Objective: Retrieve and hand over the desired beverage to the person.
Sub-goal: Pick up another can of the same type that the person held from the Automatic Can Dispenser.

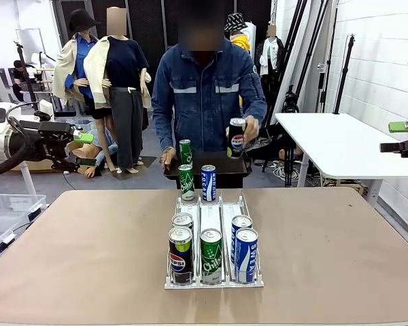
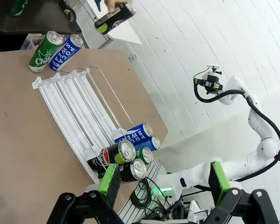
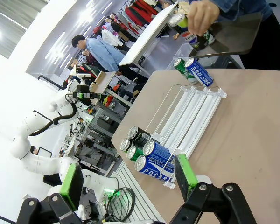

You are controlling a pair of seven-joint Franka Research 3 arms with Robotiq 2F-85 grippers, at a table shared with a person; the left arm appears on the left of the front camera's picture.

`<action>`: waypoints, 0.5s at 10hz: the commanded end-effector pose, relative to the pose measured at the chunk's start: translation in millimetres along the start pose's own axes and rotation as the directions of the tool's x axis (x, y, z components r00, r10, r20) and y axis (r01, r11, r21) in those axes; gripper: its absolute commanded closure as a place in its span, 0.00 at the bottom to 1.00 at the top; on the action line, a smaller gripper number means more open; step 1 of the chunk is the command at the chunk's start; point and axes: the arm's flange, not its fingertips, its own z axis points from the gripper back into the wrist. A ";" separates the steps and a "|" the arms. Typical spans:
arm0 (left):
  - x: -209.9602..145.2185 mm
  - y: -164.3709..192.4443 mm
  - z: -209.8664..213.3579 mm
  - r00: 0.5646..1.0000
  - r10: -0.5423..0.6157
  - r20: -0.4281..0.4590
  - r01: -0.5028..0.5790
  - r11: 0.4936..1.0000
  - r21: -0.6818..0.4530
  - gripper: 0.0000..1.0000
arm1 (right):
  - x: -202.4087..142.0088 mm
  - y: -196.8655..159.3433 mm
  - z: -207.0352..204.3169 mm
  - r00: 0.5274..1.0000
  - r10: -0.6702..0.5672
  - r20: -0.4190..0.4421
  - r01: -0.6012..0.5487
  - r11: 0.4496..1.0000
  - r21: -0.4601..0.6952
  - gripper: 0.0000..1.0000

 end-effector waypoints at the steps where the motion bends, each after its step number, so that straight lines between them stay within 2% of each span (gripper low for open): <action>1: 0.1 0.0 1.4 1.000 0.000 0.004 0.000 1.000 -0.004 0.00 | 0.4 0.6 -0.2 1.000 0.003 0.005 -0.003 1.000 0.013 0.00; 5: 0.1 0.0 1.4 1.000 0.000 0.004 0.000 1.000 -0.004 0.00 | 0.4 0.6 -0.2 1.000 0.003 0.005 -0.003 1.000 0.013 0.00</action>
